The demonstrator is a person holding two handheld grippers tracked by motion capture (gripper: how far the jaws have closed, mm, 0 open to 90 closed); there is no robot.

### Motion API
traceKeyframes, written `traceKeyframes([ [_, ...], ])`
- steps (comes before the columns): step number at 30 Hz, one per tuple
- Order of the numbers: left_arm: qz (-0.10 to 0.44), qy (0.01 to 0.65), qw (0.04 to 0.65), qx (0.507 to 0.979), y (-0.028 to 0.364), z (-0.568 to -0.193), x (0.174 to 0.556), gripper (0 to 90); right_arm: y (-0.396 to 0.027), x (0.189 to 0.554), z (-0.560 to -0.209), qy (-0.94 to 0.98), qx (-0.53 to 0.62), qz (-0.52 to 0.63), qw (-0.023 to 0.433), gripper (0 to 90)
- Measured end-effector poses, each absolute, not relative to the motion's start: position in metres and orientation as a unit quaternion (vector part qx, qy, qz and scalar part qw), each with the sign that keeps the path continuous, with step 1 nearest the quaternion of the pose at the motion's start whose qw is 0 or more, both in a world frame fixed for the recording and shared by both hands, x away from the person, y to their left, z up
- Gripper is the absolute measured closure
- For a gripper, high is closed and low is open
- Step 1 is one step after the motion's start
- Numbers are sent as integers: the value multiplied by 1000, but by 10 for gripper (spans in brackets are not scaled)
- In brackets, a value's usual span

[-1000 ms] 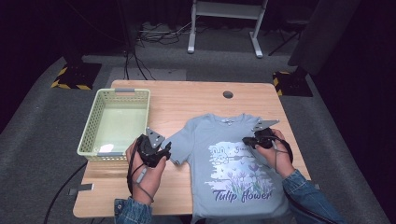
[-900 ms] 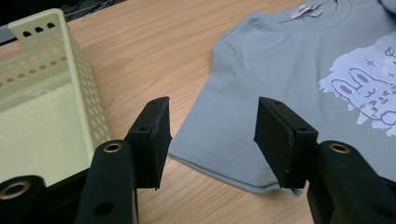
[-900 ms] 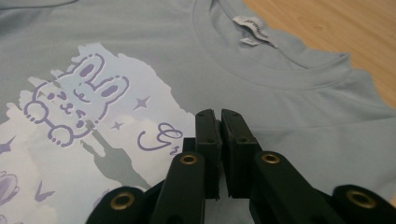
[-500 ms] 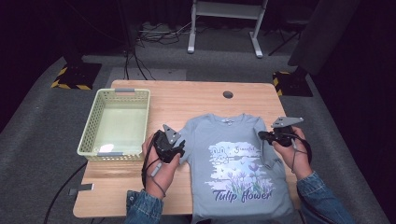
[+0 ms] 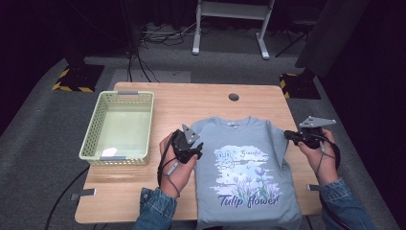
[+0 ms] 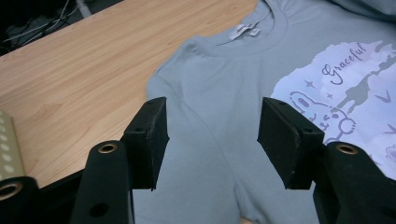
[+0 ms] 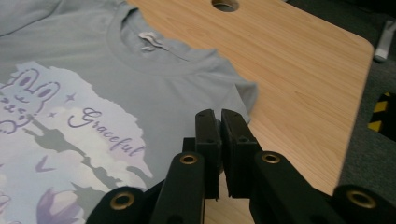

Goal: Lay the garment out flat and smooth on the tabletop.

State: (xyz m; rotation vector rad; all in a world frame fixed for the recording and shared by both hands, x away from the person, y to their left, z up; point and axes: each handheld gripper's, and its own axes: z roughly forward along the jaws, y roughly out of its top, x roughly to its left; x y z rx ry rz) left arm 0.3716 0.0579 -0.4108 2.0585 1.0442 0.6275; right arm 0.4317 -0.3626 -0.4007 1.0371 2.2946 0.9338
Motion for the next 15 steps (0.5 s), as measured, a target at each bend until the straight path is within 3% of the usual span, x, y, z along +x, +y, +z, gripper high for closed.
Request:
traceKeyframes([
  [6,234,393,370,809,45,-412,377,396,-399,428,-399,812,418,319,253,839],
  [11,223,381,375,815,33,-413,380,368,-441,422,-408,765,485,309,290,566],
  [15,217,371,376,821,24,-415,382,360,-444,408,-409,759,487,324,286,506],
])
